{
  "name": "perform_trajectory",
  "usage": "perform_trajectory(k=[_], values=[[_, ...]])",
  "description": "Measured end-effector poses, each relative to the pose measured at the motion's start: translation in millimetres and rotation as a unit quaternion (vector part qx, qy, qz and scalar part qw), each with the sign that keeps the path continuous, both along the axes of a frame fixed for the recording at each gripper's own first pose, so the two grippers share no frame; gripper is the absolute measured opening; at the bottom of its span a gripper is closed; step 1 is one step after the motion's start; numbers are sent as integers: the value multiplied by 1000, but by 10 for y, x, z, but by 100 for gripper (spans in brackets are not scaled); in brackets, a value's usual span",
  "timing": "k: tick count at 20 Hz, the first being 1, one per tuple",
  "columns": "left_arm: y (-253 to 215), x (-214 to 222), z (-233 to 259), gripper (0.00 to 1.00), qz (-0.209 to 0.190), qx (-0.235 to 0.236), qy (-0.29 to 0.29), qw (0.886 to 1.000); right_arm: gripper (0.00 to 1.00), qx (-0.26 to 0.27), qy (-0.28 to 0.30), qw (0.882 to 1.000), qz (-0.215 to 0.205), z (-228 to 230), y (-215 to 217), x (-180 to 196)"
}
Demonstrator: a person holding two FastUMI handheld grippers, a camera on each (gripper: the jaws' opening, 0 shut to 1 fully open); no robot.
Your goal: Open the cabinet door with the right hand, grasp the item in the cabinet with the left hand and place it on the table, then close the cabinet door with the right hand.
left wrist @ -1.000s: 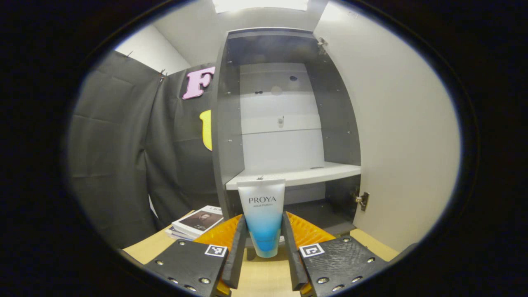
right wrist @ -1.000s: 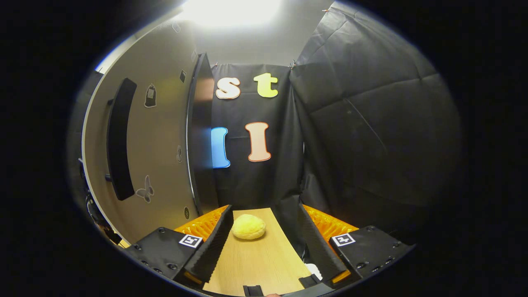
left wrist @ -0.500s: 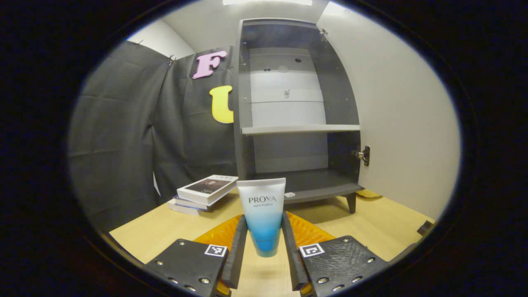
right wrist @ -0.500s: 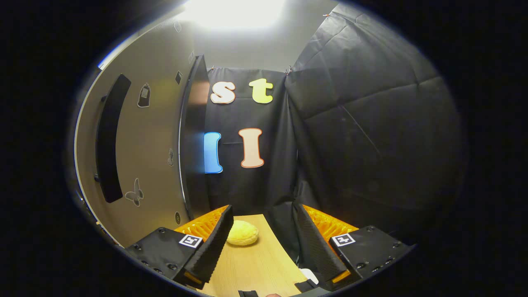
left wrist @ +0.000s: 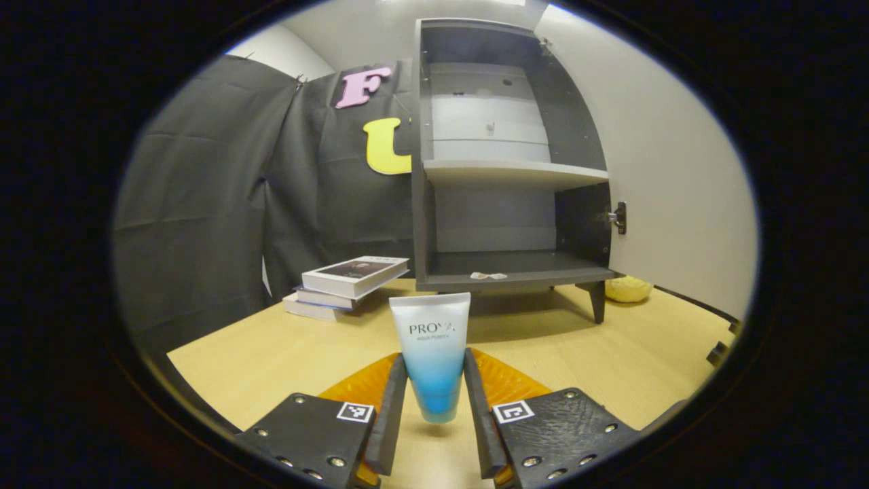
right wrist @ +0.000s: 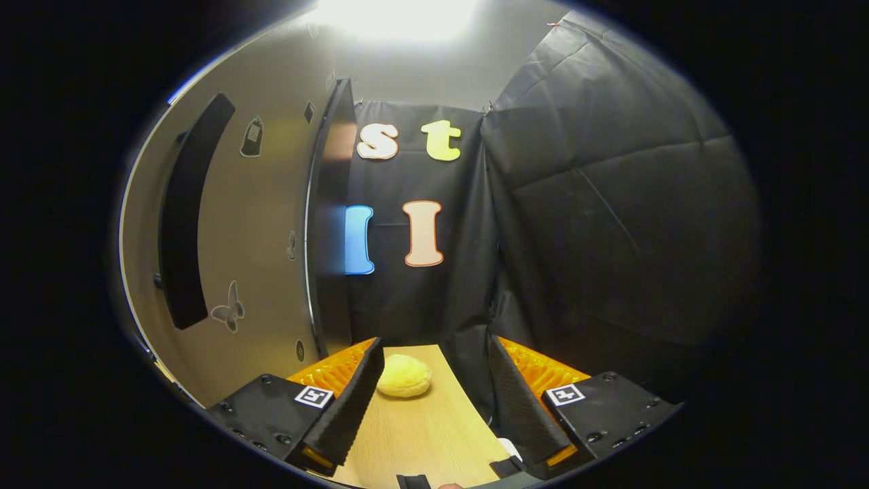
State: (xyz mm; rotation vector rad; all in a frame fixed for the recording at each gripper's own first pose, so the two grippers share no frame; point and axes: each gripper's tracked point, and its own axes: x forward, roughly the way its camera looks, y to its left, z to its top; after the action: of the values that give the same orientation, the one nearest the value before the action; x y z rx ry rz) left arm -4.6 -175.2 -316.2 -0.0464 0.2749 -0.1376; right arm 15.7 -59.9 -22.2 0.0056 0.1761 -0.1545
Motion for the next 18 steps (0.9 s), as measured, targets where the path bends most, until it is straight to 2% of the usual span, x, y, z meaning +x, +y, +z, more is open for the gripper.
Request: perform_trajectory(k=[7, 8, 9, 10, 11, 12, 13, 14, 15, 18], values=[[-54, -198, -277, 50, 8, -5, 21, 1000, 98, -9, 4, 1000, 7, -16, 44, 23], [-70, -227, -307, 50, 8, -3, 23, 1000, 93, -6, 6, 1000, 7, -35, 51, 9], [-74, -247, -347, 50, 9, -1, 27, 1000, 98, -4, 8, 1000, 8, -39, 56, 20], [-74, -271, -382, 50, 10, 0, 31, 999, 98, -3, 10, 1000, 8, -46, 68, 14], [-79, -283, -343, 49, 11, 1, 22, 1000, 93, -2, 9, 1000, 8, -40, 69, 12], [-94, -303, -358, 50, 11, 2, 26, 1000, 93, -2, 9, 1000, 9, -36, 79, 17], [-89, -343, -353, 51, 12, 4, 24, 1000, 98, -3, 9, 1000, 11, -31, 88, 29], [-107, -356, -347, 52, 10, 4, 26, 1000, 98, -3, 9, 1000, 13, -38, 106, 25], [-118, -389, -362, 48, 9, 3, 30, 1000, 98, -3, 9, 1000, 15, -38, 117, 34], [-86, -464, -272, 71, 17, 11, 33, 999, 98, 2, 9, 1000, 23, -37, 166, 40]])
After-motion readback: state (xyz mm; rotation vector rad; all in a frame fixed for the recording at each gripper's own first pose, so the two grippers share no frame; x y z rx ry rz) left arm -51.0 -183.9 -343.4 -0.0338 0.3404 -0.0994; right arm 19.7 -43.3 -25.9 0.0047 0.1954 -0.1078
